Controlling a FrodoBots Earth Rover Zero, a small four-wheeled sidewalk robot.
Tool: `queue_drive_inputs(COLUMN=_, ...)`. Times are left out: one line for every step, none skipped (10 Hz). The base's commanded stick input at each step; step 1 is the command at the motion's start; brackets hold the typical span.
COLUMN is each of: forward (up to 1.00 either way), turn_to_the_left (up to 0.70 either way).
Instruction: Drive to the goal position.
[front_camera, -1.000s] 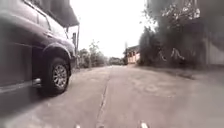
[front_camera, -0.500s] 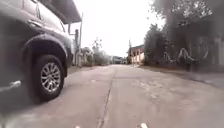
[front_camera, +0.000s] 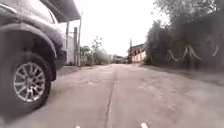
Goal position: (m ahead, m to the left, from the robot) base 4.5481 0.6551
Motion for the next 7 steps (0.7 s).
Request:
queue_drive_inputs(forward=1.0, turn_to_the_left=0.0)
queue_drive_inputs(forward=1.0, turn_to_the_left=0.0)
queue_drive_inputs(forward=1.0, turn_to_the_left=0.0)
queue_drive_inputs(forward=1.0, turn_to_the_left=0.0)
queue_drive_inputs(forward=1.0, turn_to_the_left=0.0)
queue_drive_inputs(forward=1.0, turn_to_the_left=0.0)
queue_drive_inputs(forward=1.0, turn_to_the_left=0.0)
